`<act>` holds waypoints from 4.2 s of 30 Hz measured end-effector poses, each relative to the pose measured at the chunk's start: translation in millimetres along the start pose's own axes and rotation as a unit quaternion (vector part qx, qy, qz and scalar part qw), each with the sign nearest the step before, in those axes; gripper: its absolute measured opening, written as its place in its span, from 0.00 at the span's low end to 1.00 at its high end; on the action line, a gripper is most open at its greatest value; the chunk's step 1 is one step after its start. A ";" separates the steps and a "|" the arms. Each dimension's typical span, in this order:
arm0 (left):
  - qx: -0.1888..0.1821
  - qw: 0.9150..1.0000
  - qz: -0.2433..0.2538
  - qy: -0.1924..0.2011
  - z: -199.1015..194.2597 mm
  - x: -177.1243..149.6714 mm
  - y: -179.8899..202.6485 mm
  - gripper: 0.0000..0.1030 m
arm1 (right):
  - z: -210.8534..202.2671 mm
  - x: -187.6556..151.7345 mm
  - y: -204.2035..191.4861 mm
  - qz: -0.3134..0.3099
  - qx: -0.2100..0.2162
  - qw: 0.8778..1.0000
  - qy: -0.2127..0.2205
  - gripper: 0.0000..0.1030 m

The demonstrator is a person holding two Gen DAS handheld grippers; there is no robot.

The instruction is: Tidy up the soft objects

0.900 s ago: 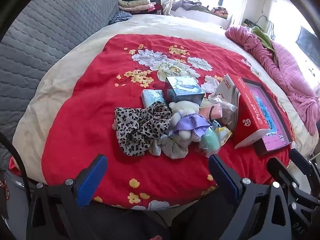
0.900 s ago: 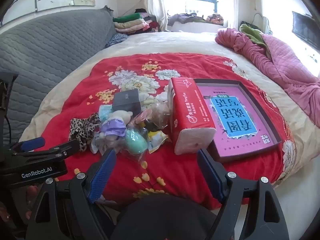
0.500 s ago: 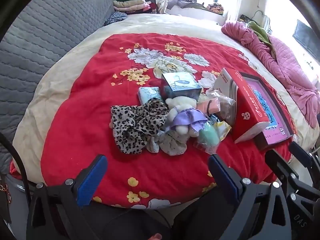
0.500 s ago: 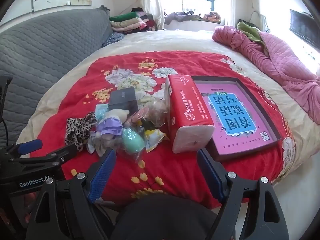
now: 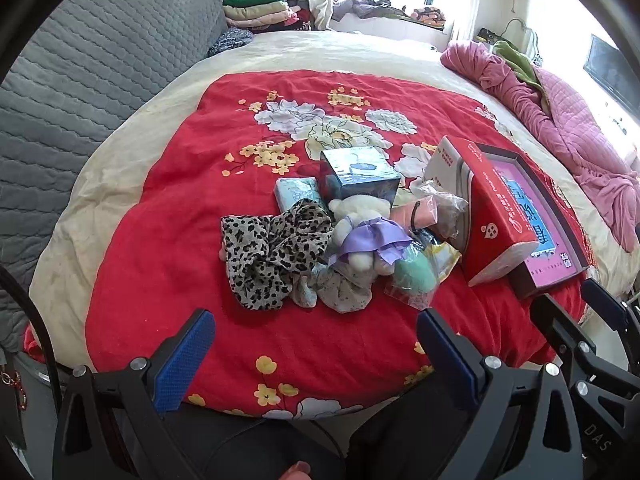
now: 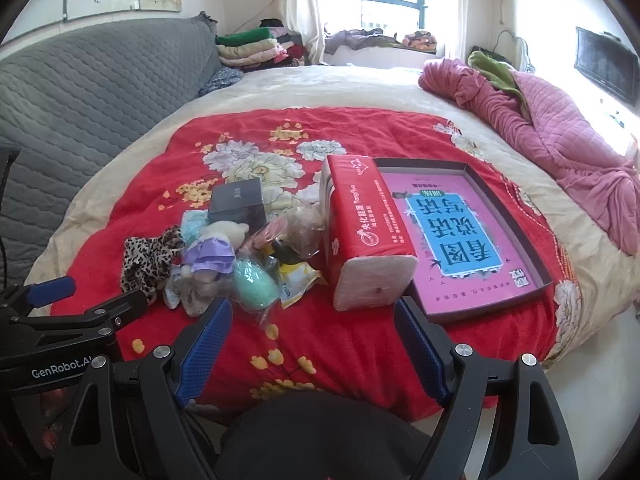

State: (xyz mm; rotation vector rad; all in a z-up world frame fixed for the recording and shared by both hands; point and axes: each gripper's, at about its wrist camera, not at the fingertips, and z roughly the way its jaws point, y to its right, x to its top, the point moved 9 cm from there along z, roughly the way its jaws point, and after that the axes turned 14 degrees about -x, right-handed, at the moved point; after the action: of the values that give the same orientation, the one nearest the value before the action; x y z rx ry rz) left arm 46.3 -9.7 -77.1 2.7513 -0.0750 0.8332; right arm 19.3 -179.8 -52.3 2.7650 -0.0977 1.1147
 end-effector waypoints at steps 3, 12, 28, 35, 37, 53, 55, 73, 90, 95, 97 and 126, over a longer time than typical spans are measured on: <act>-0.002 1.000 0.004 0.000 -0.1 -0.8 2.1 0.98 | -0.6 0.3 -0.3 0.001 0.001 1.000 0.000 0.81; 0.000 1.000 0.013 0.003 -0.5 -1.2 8.0 0.98 | 0.4 -1.2 0.5 0.001 0.000 1.000 -0.002 0.81; -0.001 1.000 0.020 0.005 0.7 -0.5 8.5 0.98 | -0.5 -1.4 1.7 0.001 -0.002 1.000 0.000 0.81; -0.001 1.000 0.018 0.006 1.4 -0.2 8.0 0.98 | 1.2 -1.6 0.5 0.000 -0.003 1.000 -0.002 0.81; 0.000 1.000 0.017 0.005 1.2 -0.7 7.6 0.98 | 1.9 -1.5 0.5 0.000 -0.003 1.000 -0.002 0.81; -0.003 1.000 -0.003 0.009 1.8 -0.4 -11.1 0.98 | 9.5 -5.5 -3.2 0.001 0.005 1.000 -0.011 0.81; -0.003 1.000 -0.013 0.008 2.9 -0.7 -18.2 0.98 | 12.0 -7.0 -5.4 -0.001 0.008 1.000 -0.014 0.81; -0.032 0.996 -0.079 -0.021 33.7 -2.1 -69.4 0.98 | 34.2 -8.8 -41.1 -0.028 0.044 0.998 -0.028 0.81; -0.085 0.987 -0.133 -0.038 80.0 12.4 -108.1 0.61 | 60.9 2.1 -68.8 -0.046 0.050 0.997 -0.036 0.81; -0.128 0.981 -0.142 -0.043 87.7 13.1 -97.3 0.39 | 68.3 14.6 -85.8 -0.055 0.065 0.996 -0.029 0.81; -0.123 0.981 -0.143 -0.043 88.8 11.8 -99.7 0.24 | 69.8 19.6 -95.8 -0.069 0.068 0.995 -0.021 0.81; -0.147 0.976 -0.162 -0.003 67.7 12.4 -123.8 0.15 | 108.1 31.0 -135.0 -0.091 0.104 0.989 -0.041 0.50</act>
State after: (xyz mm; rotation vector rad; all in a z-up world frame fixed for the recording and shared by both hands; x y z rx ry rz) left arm 108.5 91.9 -153.7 2.4002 0.2266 0.6643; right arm 131.5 -65.3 -124.0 2.9283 0.2734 1.0178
